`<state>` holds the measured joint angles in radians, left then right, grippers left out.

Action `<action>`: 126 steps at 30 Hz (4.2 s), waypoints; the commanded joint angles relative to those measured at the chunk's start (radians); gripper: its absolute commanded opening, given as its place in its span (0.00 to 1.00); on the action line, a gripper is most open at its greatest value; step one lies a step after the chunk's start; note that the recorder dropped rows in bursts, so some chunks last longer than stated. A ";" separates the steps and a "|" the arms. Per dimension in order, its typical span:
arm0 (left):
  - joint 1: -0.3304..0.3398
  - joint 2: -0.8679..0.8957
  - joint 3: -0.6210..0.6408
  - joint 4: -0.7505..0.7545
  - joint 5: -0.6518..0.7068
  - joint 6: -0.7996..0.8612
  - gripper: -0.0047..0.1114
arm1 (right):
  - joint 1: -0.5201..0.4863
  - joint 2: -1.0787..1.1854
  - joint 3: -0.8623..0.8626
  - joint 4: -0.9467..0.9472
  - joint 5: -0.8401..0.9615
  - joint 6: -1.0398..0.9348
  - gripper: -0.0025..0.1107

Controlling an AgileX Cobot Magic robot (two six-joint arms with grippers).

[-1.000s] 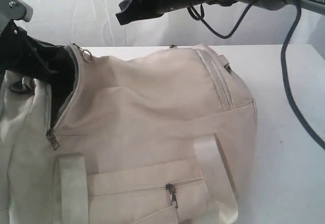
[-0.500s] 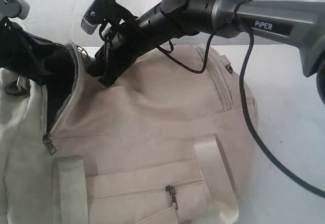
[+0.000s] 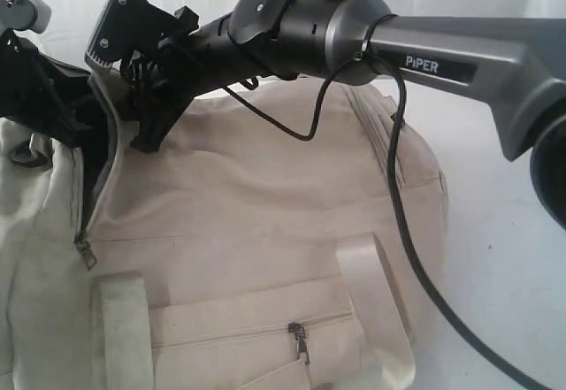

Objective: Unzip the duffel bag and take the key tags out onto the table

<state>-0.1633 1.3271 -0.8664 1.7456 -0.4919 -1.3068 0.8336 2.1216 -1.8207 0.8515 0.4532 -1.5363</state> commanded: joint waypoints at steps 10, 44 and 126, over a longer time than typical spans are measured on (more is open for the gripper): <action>0.001 -0.024 -0.002 -0.001 -0.032 -0.012 0.04 | 0.004 -0.005 -0.003 -0.223 0.022 0.180 0.33; 0.001 -0.024 -0.002 -0.001 -0.035 -0.012 0.04 | 0.004 -0.044 -0.003 -0.433 0.086 0.353 0.10; 0.001 -0.024 -0.002 -0.001 -0.035 -0.016 0.04 | 0.004 -0.094 -0.003 -0.430 0.241 0.399 0.03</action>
<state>-0.1633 1.3265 -0.8664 1.7456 -0.5052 -1.3140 0.8371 2.0499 -1.8207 0.4130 0.6026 -1.1436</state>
